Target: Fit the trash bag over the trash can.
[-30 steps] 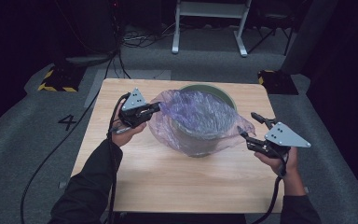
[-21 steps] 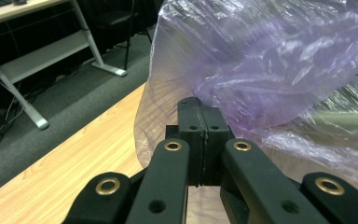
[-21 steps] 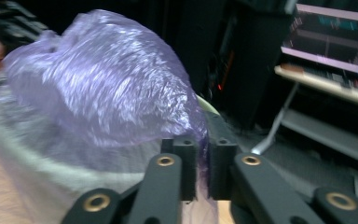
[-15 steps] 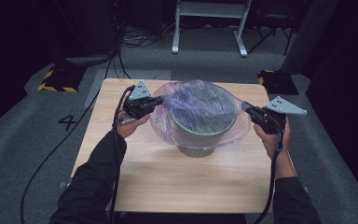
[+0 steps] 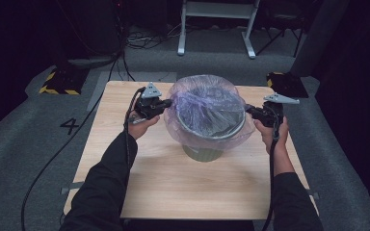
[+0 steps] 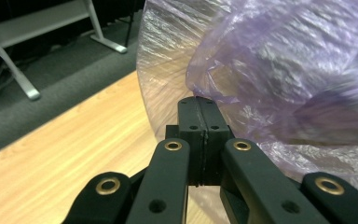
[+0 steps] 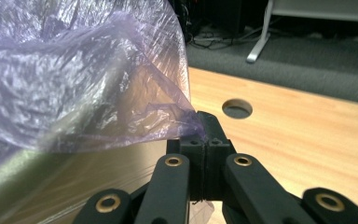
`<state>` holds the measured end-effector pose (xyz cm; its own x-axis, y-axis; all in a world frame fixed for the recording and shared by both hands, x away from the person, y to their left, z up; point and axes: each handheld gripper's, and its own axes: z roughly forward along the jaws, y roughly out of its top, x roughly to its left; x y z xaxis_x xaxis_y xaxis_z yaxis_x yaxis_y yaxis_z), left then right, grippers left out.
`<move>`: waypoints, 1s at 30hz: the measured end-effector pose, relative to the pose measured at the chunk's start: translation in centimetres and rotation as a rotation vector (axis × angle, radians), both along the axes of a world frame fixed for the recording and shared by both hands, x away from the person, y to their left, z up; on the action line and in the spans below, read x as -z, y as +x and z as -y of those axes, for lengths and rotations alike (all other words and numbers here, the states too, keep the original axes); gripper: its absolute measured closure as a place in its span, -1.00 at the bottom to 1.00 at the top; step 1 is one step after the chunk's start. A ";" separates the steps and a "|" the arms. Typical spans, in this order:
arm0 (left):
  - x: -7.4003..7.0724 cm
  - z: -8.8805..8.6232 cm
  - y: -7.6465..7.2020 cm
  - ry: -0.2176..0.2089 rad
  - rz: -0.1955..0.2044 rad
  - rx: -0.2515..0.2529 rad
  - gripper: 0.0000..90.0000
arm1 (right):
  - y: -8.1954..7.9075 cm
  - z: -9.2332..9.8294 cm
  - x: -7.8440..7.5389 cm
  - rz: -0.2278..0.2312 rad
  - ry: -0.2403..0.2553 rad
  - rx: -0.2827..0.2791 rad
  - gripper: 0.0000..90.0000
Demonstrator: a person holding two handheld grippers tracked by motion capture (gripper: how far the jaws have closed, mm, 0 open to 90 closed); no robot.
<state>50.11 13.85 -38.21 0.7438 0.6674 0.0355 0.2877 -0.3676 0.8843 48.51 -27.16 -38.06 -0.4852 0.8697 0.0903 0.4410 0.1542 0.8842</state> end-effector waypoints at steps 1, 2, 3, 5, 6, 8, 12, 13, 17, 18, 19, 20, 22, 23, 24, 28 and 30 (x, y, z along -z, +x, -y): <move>0.2 0.2 0.1 0.003 -0.009 0.002 0.99 | 0.2 0.0 0.2 -0.014 0.000 0.002 1.00; 0.4 0.3 0.2 0.007 -0.016 0.005 0.99 | 0.4 0.1 0.5 -0.029 0.006 0.000 1.00; 0.6 0.5 0.3 0.009 -0.018 0.007 0.99 | 0.5 0.2 0.7 -0.038 0.017 -0.002 1.00; 0.9 0.7 0.4 0.020 -0.021 0.016 0.99 | 0.5 0.1 1.1 -0.053 0.019 -0.013 1.00; 1.0 0.9 0.4 0.021 -0.024 0.016 0.99 | 0.6 0.0 1.2 -0.058 0.009 -0.014 1.00; 1.3 1.1 0.4 0.026 -0.033 0.021 1.00 | 0.6 0.0 1.6 -0.067 0.018 -0.023 1.00; 2.0 1.6 0.3 0.038 -0.049 0.035 1.00 | 0.7 0.1 2.4 -0.093 0.030 -0.044 1.00; 2.1 1.8 0.3 0.041 -0.052 0.041 1.00 | 0.8 0.1 2.6 -0.099 0.025 -0.047 1.00; 2.9 2.2 0.2 0.045 -0.067 0.065 1.00 | 0.8 -0.2 3.5 -0.125 0.034 -0.080 1.00; 3.0 2.2 0.1 0.048 -0.069 0.074 1.00 | 0.7 -0.3 3.7 -0.127 0.041 -0.094 1.00; 3.1 2.3 0.0 0.042 -0.075 0.081 1.00 | 0.7 -0.4 3.9 -0.128 0.046 -0.105 1.00; 3.1 2.2 -0.1 0.043 -0.076 0.086 1.00 | 0.6 -0.5 4.0 -0.129 0.049 -0.114 1.00; 3.3 2.1 -0.2 0.041 -0.078 0.095 1.00 | 0.4 -0.7 4.1 -0.131 0.059 -0.138 1.00; 3.3 2.0 -0.4 0.041 -0.079 0.094 1.00 | 0.2 -0.8 4.2 -0.135 0.068 -0.157 1.00; 3.3 1.8 -0.5 0.039 -0.077 0.094 1.00 | 0.1 -0.9 4.3 -0.134 0.073 -0.163 1.00; 3.4 0.8 -1.0 0.025 -0.073 0.086 1.00 | -0.5 -1.2 4.3 -0.127 0.067 -0.176 1.00; 3.3 0.3 -1.3 0.015 -0.064 0.074 1.00 | -0.8 -1.2 4.5 -0.128 0.070 -0.183 1.00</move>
